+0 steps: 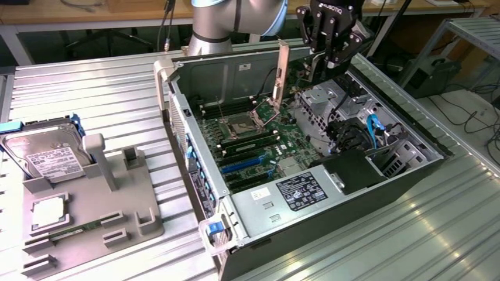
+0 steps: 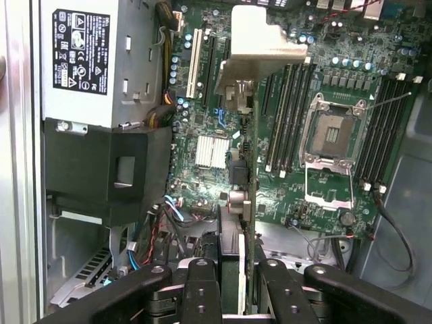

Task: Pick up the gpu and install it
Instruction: 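Insert the gpu into the slot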

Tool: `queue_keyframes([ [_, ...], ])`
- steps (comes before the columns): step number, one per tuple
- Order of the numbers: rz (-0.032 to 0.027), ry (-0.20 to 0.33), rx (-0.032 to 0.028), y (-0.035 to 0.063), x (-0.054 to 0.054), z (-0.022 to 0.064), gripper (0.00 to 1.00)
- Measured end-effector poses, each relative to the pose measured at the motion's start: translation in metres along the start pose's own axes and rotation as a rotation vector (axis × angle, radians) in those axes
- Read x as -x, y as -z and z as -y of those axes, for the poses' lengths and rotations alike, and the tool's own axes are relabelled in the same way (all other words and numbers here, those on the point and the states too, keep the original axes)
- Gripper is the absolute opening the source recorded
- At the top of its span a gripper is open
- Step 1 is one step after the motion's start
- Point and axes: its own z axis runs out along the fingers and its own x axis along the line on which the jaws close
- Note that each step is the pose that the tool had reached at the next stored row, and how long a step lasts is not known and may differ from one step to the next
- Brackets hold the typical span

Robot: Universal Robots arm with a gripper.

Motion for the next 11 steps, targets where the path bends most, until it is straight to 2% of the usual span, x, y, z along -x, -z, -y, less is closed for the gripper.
queue_keyframes([
  [3,-0.0034,-0.023,0.0026,-0.0019,0.0003,-0.0002,0.28],
  [11,-0.0027,-0.024,0.0026,-0.0040,0.0005,-0.0006,0.28],
])
